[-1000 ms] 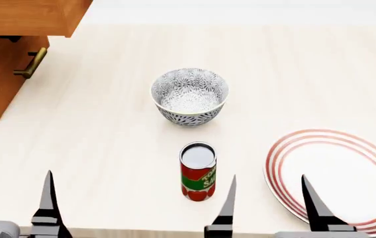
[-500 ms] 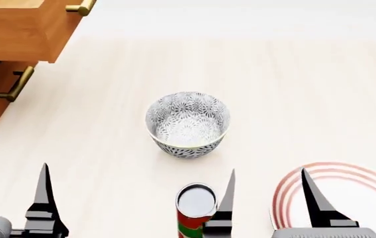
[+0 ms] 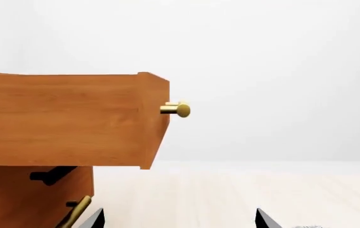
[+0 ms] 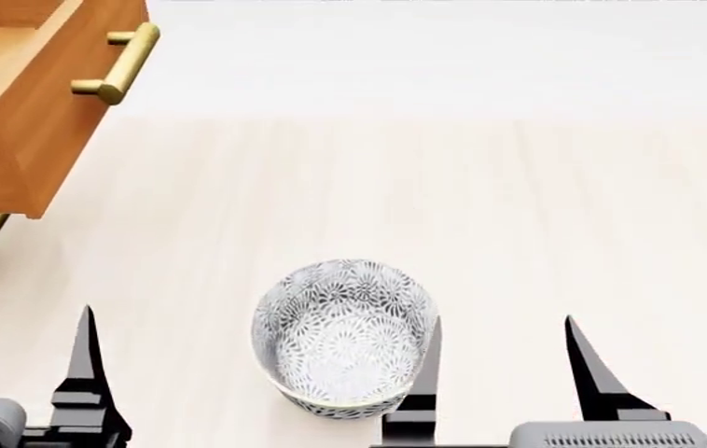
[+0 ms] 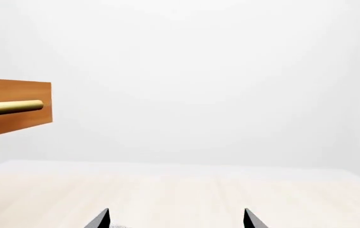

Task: Put the ketchup in the top drawer of the cabinet.

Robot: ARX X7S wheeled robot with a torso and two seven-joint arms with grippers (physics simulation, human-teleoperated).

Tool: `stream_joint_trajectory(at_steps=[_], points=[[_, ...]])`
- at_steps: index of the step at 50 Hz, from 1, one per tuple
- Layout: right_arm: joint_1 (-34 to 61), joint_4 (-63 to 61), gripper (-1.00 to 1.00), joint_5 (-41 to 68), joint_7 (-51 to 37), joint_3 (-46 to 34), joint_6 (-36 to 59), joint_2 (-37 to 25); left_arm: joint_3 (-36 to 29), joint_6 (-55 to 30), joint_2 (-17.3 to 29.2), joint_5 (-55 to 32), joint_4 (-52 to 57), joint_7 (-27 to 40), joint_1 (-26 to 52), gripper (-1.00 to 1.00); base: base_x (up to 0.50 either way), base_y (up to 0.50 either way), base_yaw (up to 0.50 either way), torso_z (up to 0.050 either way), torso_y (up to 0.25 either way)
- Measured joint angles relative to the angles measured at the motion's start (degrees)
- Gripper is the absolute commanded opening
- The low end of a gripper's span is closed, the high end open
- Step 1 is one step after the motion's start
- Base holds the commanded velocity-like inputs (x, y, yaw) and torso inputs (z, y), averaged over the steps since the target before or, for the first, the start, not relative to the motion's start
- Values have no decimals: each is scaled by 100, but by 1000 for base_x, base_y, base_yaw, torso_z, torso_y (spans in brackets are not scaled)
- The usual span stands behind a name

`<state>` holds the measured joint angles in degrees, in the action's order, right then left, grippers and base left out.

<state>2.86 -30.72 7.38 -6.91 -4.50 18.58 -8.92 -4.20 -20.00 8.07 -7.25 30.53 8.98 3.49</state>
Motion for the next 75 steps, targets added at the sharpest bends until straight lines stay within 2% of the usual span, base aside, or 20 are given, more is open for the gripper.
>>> stream_joint_trajectory(at_steps=[4,47,65,75], points=[[17,25,100,22,-15,-11,-23,-12,-4,-5,13,-35,-27,20,20,100,200,33,0,0,4],[-14,174,100,255,-167,-54,-236,-160,-149,73,165,-239,-184,184,61,100,0,500,0,0,0],[-6,235,100,400,-209,-81,-295,-219,-195,97,225,-292,-217,261,71,100,0,0,0,0,0],[-94,52,100,527,-157,44,-226,-488,-238,109,250,-288,-248,319,80,100,0,0,0,0,0]])
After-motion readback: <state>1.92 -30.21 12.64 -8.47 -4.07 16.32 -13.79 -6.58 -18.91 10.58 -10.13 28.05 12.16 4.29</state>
